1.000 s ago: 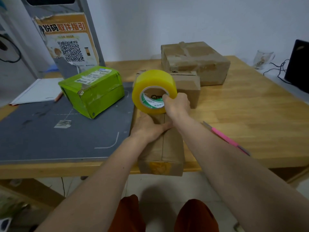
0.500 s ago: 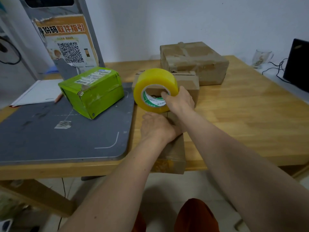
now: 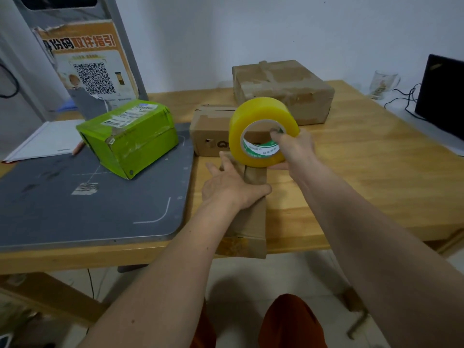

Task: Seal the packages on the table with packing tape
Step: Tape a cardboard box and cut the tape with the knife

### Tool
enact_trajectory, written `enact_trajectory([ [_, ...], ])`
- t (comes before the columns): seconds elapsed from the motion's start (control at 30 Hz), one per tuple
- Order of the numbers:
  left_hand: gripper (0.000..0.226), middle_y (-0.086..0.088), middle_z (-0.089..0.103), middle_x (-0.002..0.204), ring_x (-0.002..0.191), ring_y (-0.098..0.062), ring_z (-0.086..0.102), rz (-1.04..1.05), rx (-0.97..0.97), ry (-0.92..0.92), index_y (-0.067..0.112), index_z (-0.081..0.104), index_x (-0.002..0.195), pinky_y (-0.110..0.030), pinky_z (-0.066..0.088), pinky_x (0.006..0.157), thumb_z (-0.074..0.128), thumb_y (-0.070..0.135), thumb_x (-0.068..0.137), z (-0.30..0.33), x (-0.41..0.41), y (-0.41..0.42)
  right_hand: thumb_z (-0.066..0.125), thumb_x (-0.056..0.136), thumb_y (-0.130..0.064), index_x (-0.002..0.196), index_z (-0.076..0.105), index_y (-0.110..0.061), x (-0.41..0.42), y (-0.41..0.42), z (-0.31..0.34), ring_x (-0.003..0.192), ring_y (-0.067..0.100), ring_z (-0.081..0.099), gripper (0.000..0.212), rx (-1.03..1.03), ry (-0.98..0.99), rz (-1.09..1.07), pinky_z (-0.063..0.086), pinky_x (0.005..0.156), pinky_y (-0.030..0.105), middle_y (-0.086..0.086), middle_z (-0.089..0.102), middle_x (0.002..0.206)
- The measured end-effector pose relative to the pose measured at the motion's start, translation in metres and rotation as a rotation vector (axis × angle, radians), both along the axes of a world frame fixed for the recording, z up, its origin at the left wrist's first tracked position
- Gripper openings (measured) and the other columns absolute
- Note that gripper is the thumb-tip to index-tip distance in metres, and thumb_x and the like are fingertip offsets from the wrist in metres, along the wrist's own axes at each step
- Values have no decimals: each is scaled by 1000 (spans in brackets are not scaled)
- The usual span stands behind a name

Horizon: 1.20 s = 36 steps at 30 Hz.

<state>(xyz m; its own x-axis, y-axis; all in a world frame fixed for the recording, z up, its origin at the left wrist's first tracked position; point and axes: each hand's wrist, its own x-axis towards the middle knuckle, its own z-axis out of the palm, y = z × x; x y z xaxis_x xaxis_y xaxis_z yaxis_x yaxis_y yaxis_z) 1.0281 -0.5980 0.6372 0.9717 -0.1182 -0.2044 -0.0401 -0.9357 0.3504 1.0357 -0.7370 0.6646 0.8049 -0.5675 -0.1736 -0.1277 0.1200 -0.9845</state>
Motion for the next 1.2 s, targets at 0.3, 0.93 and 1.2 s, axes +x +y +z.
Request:
enact_trajectory([
  [0.3,73,-4,5,164,145,-34,26,-71,-170,13,29,-4,157,-47,31,113,34,54,100,0,21,13,78,81,-32,133,45,-6,7,6,-2,107,32,59,67,39,86,-11,55,58,36,10,55,122],
  [0.93,59,3,10,163,144,-34,21,-93,-58,-34,19,25,153,-48,28,112,29,49,103,1,17,7,67,84,-48,65,56,-21,23,22,-3,85,29,67,35,-345,-10,-31,55,85,48,4,66,77],
  [1.2,57,9,2,164,145,-35,21,-131,-56,-24,24,19,155,-47,28,111,24,49,104,3,20,5,71,85,-42,78,56,-22,23,12,-3,87,21,62,25,-202,-56,28,54,91,47,-1,64,87],
])
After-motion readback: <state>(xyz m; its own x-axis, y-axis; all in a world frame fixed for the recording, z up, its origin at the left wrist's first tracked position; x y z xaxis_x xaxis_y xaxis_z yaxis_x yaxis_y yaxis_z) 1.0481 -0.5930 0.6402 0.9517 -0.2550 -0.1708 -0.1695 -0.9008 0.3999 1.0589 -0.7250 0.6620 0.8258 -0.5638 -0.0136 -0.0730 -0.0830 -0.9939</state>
